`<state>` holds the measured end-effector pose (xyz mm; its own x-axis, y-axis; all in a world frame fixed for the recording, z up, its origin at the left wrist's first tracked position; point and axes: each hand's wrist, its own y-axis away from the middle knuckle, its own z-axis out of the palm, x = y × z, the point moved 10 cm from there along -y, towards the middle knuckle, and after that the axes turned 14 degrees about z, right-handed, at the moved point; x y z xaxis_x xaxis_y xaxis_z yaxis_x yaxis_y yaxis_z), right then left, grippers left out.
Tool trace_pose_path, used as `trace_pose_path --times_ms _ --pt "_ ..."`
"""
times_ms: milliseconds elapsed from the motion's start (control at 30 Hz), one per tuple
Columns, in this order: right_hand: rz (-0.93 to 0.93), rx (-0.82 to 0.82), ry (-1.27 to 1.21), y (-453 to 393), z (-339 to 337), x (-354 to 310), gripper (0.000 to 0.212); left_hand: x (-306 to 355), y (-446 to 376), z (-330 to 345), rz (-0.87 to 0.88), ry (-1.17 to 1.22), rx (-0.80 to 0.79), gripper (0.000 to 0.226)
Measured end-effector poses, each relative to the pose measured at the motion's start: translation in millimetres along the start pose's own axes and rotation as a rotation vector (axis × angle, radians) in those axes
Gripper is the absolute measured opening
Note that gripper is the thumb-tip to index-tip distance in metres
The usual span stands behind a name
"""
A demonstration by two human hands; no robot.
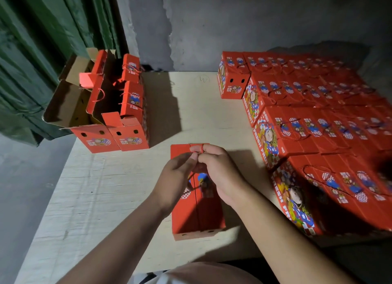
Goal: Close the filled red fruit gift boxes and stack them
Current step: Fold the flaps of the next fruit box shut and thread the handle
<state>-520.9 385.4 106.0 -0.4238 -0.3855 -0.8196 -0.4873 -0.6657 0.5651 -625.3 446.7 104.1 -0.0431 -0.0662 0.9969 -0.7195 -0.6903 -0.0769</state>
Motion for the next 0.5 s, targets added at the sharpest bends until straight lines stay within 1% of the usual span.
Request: trace_pose_path --times_ms 167,500 --pt "0.045 0.011 0.029 1 0 5 0.028 -8 0 3 -0.030 -0.061 0.004 0.032" --pt "0.093 0.037 0.081 -14 -3 26 0.029 -31 3 4 -0.097 -0.023 0.000 0.030"
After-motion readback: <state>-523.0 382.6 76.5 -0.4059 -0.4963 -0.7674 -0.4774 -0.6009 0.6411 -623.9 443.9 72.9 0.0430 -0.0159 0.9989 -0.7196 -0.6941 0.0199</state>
